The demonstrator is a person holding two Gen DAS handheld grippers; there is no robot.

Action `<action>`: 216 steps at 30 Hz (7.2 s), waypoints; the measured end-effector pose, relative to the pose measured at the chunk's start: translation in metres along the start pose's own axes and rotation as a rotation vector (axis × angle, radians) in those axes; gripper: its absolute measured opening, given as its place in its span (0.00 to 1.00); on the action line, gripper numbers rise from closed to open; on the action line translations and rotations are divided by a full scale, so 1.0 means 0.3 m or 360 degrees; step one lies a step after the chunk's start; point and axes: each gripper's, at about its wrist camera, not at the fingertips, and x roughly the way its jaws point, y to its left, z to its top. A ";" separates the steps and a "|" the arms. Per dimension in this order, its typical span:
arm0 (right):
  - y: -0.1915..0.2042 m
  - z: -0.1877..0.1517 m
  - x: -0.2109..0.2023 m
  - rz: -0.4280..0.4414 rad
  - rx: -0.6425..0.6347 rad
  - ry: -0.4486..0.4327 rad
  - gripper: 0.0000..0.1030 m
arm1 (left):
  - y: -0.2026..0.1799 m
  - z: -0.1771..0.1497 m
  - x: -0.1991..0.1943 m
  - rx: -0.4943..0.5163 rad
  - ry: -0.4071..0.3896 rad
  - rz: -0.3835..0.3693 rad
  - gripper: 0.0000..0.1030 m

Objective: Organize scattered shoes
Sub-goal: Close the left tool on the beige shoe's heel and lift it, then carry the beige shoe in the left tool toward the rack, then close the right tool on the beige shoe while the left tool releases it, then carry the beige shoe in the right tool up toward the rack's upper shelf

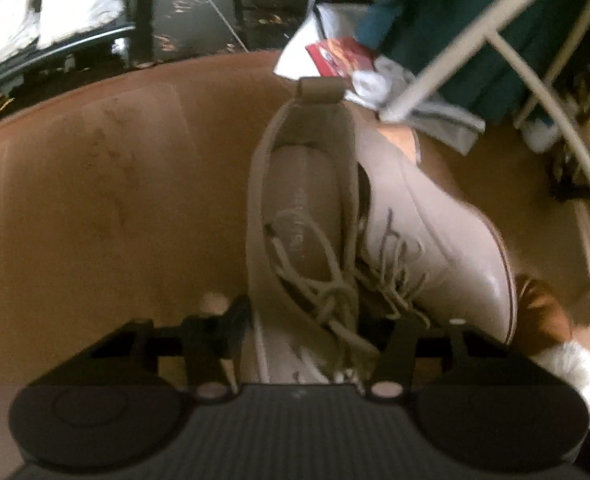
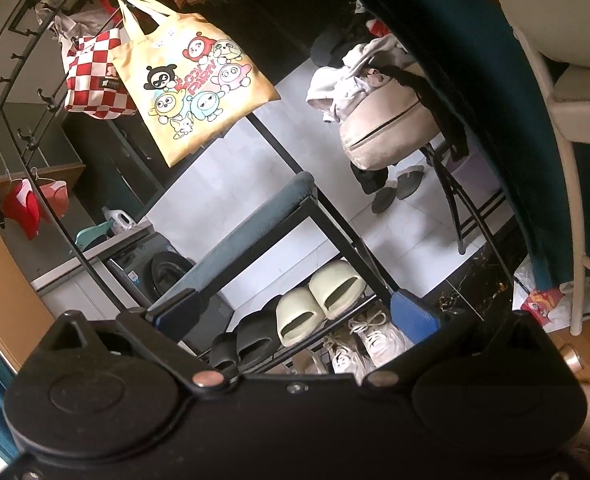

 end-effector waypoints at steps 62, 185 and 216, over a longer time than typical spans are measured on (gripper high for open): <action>0.020 -0.099 0.194 -0.0015 0.0101 0.0326 1.00 | 0.329 0.159 -0.064 -0.0316 -0.0046 0.0485 0.56; 0.301 -1.514 0.874 -0.0265 -0.0801 0.0947 0.60 | 1.343 -0.430 -0.976 -0.1052 -0.0751 0.0877 0.99; 0.295 -1.544 0.896 -0.0217 -0.0847 0.0890 0.63 | 1.356 -0.416 -0.959 -0.1048 -0.0712 0.0952 0.99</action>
